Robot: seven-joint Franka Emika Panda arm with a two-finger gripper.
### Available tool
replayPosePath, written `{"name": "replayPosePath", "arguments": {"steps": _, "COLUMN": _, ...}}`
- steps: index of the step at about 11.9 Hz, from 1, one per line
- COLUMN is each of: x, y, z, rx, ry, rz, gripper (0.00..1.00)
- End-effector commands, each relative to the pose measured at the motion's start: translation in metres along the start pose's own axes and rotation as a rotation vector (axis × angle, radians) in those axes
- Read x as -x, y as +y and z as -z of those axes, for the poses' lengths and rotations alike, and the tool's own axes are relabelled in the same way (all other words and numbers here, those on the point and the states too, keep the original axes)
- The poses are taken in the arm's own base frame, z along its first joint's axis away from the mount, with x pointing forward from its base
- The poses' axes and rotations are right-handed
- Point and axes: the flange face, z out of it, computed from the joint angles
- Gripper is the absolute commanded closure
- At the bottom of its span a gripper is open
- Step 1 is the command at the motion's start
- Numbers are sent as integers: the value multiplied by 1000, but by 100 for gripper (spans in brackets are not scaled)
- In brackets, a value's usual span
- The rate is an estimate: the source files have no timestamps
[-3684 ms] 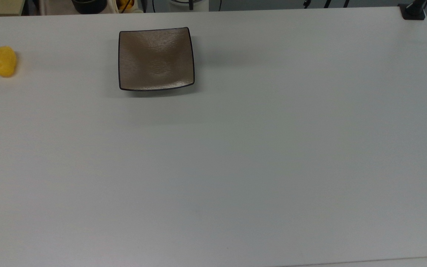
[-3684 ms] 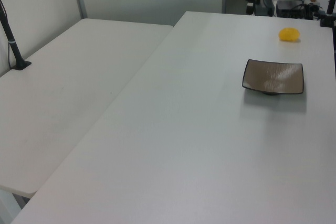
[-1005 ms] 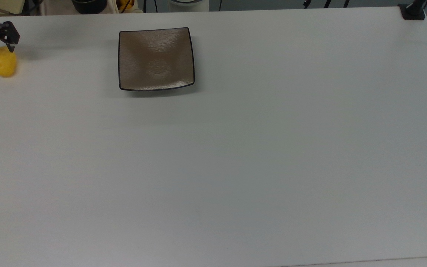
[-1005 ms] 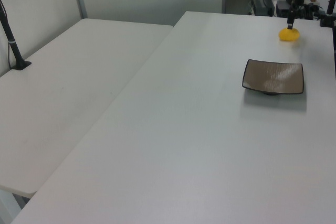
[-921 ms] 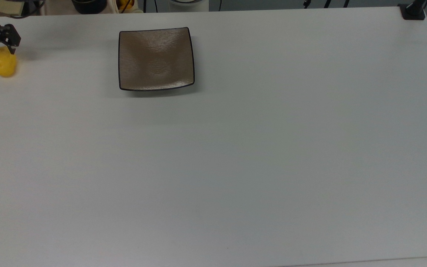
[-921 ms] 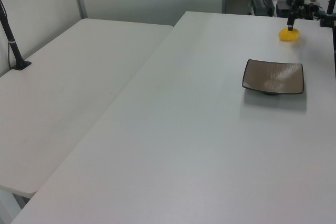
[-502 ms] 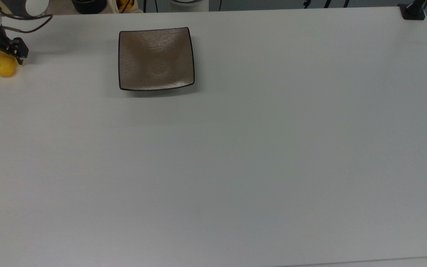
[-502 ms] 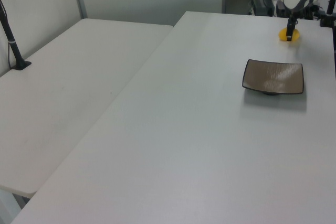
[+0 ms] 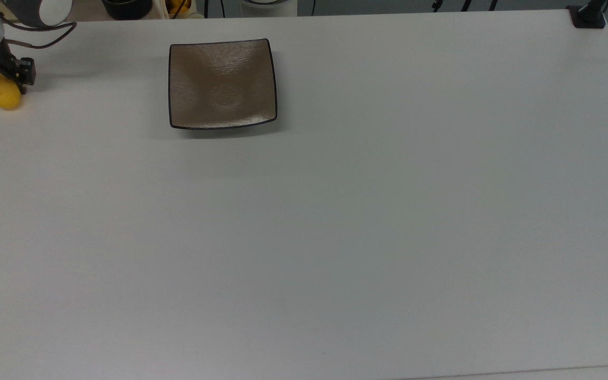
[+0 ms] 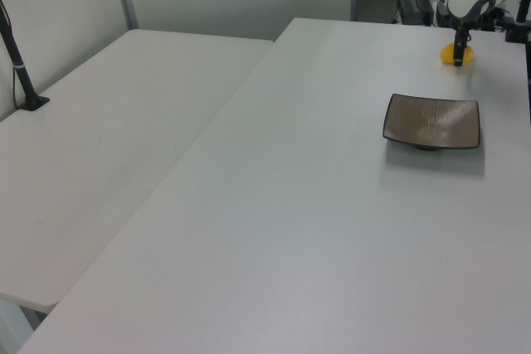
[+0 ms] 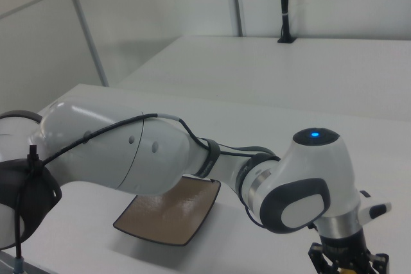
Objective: Put potatoes on a ceramic plate
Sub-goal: 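Close the gripper on the yellow potato, then lift the potato and carry it over the brown plate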
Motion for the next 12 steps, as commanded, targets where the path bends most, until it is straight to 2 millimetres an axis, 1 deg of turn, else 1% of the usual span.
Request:
{"name": "replayPosePath", "arguments": {"steps": 1, "x": 8, "y": 0, "z": 36, "rx": 5, "ry": -8, "rz": 17, "gripper": 60}}
{"name": "replayPosePath", "arguments": {"steps": 3, "x": 10, "y": -10, "z": 88, "rx": -29, "ry": -22, "rz": 26, "gripper": 59}}
{"name": "replayPosePath", "arguments": {"steps": 4, "x": 2, "y": -26, "z": 118, "rx": -36, "ry": -18, "rz": 52, "gripper": 59}}
{"name": "replayPosePath", "arguments": {"steps": 6, "x": 1, "y": -50, "z": 170, "rx": -57, "ry": -20, "rz": 79, "gripper": 59}}
{"name": "replayPosePath", "arguments": {"steps": 8, "x": -3, "y": -74, "z": 215, "rx": -75, "ry": 19, "rz": 105, "gripper": 59}}
{"name": "replayPosePath", "arguments": {"steps": 9, "x": -4, "y": -87, "z": 234, "rx": -87, "ry": 32, "rz": 117, "gripper": 59}}
{"name": "replayPosePath", "arguments": {"steps": 12, "x": -19, "y": -135, "z": 270, "rx": -133, "ry": 67, "rz": 176, "gripper": 59}}
